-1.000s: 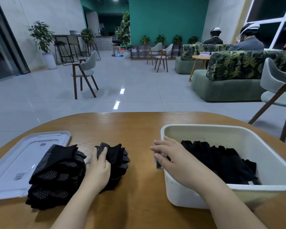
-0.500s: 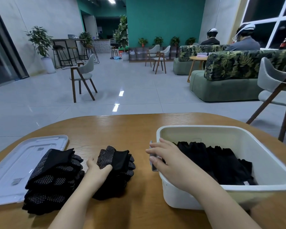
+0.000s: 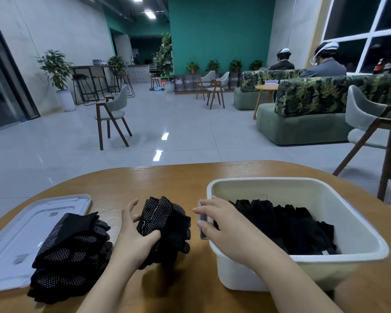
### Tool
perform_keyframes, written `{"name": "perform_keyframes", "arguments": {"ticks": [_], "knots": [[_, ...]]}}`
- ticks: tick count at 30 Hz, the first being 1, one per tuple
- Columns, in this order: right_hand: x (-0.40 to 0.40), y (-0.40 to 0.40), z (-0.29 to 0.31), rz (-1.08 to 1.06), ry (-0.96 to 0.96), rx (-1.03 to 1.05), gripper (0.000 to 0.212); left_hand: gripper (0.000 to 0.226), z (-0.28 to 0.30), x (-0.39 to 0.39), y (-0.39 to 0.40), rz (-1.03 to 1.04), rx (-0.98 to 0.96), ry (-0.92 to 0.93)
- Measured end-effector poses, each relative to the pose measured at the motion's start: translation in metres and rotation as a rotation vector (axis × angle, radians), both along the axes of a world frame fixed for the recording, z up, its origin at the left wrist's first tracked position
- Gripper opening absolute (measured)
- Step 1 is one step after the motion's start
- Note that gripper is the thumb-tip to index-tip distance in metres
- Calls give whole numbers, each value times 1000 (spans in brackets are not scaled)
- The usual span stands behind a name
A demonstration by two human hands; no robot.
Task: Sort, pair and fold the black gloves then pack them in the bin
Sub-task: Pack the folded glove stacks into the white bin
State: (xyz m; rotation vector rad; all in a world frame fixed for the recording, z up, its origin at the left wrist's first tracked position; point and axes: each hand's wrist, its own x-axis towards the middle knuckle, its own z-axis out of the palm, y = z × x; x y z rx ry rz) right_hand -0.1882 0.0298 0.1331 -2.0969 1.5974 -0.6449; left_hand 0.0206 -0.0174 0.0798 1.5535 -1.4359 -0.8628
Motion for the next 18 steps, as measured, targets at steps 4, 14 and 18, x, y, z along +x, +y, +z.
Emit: {"name": "perform_keyframes", "arguments": {"ticks": [4, 14, 18], "knots": [[-3, 7, 10, -23, -138, -74, 53, 85, 36, -9, 11, -53, -172, 64], [-38, 12, 40, -144, -530, -274, 66, 79, 147, -65, 24, -438, -375, 79], [-65, 25, 45, -347, -677, -332, 53, 77, 145, -109, 17, -550, -257, 296]]}}
